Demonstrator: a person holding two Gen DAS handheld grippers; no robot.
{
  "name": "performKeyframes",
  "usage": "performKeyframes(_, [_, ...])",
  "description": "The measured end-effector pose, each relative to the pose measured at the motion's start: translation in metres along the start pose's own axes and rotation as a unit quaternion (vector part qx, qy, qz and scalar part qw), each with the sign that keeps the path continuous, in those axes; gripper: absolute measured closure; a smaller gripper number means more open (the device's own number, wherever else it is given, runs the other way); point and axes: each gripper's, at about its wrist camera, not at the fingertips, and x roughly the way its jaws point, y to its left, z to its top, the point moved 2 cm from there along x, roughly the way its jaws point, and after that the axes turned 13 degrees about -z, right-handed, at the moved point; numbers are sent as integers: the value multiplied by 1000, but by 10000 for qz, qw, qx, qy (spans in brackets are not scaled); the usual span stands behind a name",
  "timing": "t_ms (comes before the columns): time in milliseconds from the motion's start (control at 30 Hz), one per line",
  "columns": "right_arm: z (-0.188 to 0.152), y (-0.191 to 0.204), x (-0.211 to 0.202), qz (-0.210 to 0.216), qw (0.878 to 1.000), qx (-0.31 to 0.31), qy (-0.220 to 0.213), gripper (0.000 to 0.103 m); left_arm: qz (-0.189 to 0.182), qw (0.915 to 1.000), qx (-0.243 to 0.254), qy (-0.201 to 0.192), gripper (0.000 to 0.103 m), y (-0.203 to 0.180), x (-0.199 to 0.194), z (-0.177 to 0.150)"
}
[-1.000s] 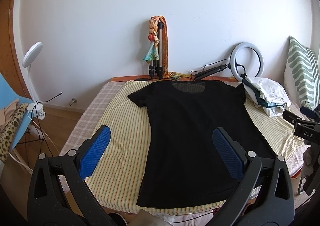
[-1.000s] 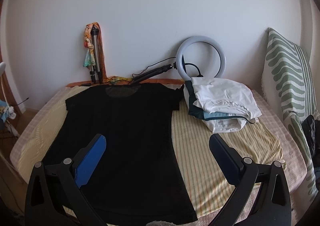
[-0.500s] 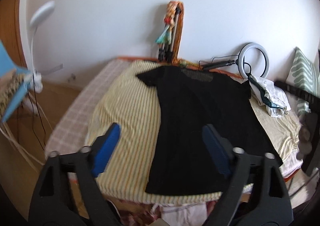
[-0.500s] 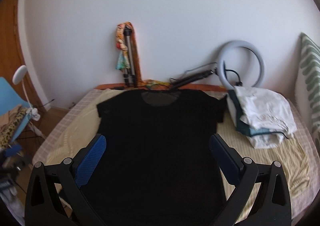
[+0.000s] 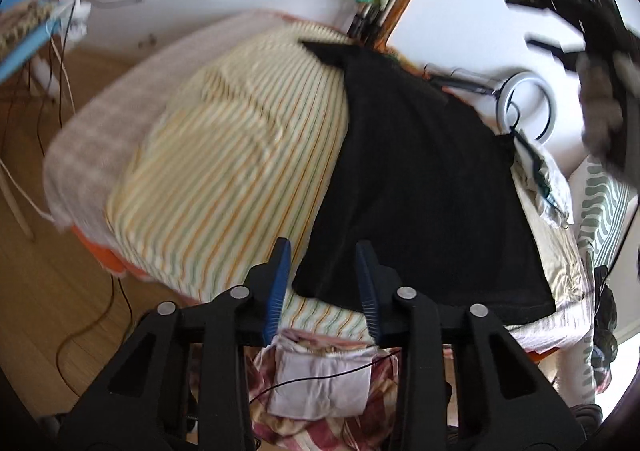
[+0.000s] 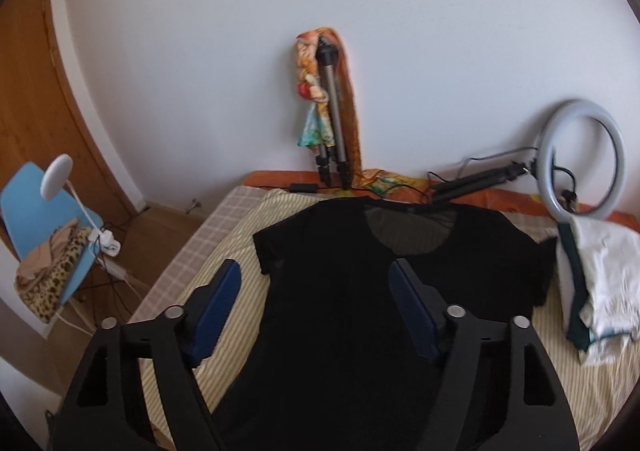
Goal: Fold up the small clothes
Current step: 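Grasp the T-shirt hem with the left tool while the right tool grasps the shoulder by the collar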
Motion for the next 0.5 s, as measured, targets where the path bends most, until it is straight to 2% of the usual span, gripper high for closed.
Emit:
performKeyframes(67, [14, 15, 23, 129, 9998, -132, 115, 38, 42, 9999, -106, 128, 70, 7, 11, -5])
performKeyframes(200, [34, 41, 67, 446, 9984, -207, 268, 38, -166, 9987, -465, 110, 71, 17, 23, -6])
performKeyframes(300, [45, 64, 109, 530, 9975, -230, 403, 38, -150, 9994, -302, 108, 72, 10, 29, -4])
performKeyframes(400, [46, 89, 151, 568, 9958, -356, 619, 40, -121, 9994, -216, 243, 73, 8, 37, -7])
performKeyframes(500, [40, 113, 190, 566, 9933, -579, 819, 40, -196, 9984, -409, 333, 78, 13, 43, -8])
